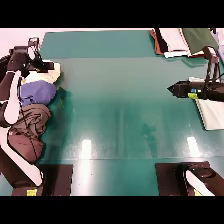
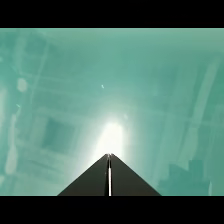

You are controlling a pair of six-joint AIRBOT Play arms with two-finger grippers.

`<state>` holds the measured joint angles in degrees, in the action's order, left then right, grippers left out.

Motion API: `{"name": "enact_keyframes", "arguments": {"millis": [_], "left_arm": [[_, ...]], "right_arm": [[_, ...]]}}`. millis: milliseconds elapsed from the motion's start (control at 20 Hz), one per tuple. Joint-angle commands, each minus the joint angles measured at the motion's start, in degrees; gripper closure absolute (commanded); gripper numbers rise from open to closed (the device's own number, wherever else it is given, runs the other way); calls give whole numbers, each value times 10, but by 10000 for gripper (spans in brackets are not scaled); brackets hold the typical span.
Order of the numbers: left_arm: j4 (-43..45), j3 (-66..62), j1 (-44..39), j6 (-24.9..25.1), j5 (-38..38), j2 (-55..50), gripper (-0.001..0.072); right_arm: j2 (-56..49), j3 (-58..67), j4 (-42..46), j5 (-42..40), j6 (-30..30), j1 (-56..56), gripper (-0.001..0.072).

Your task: Fold the shirts.

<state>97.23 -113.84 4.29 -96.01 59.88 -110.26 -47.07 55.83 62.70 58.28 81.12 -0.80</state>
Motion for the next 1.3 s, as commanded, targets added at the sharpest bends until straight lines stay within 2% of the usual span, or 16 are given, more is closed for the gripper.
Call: {"name": "enact_keyframes", "arguments": {"millis": [0,150,300,450,650,700,850,950,1100,1250], "left_arm": [[0,-79,1,0,52,20,682],[-2,-74,-15,2,19,134,682],[-3,-74,-64,49,41,257,682],[-19,-74,-140,57,67,345,682],[-109,-64,-275,96,91,368,682],[-130,-41,-315,97,81,368,682],[-185,61,-435,159,37,357,665],[-211,106,-481,164,14,337,126],[-204,119,-471,153,-14,311,140],[-195,119,-375,87,-37,296,140]], "right_arm": [[0,49,-2,-2,0,-1,694],[-1,139,-1,-3,0,-1,694],[-4,218,-1,-9,0,-1,694],[-4,277,-1,-11,0,-1,694],[-3,320,-1,-10,0,-1,694],[-3,327,-1,-8,0,-1,694],[-3,341,0,-7,0,-1,693],[-3,346,0,-8,0,-1,694],[-3,345,0,-1,0,-1,694],[-3,345,-1,3,0,-1,694]]}}
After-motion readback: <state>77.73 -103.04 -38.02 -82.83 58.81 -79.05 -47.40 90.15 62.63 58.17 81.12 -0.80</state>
